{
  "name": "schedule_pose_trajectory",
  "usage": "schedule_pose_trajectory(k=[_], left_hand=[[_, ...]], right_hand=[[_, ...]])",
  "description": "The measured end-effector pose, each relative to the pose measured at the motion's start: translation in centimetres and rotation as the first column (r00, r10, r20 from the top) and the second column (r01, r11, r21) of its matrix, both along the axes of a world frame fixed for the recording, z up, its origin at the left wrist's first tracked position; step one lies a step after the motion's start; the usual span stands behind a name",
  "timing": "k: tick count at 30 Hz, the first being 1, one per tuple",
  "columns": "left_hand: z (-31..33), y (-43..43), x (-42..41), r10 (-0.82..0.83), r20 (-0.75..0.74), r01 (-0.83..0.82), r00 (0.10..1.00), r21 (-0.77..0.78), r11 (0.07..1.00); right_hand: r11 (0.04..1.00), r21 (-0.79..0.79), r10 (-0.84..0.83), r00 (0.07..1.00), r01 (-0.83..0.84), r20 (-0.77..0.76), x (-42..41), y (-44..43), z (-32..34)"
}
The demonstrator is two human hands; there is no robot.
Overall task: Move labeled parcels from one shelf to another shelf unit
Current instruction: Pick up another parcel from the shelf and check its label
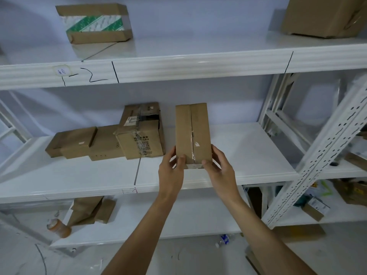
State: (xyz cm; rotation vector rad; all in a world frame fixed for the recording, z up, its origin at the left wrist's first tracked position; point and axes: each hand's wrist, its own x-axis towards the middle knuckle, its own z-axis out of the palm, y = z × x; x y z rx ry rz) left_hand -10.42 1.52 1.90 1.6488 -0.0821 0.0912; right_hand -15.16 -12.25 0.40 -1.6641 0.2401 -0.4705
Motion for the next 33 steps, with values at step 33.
schedule_pose_trajectory(k=[33], left_hand=[[0.8,0.0,0.7,-0.325,-0.386,0.245,0.863,-0.242,0.939]], right_hand=[[0.876,-0.472,-0.086,0.995,0.099,0.048,-1.3,0.8,-1.1]])
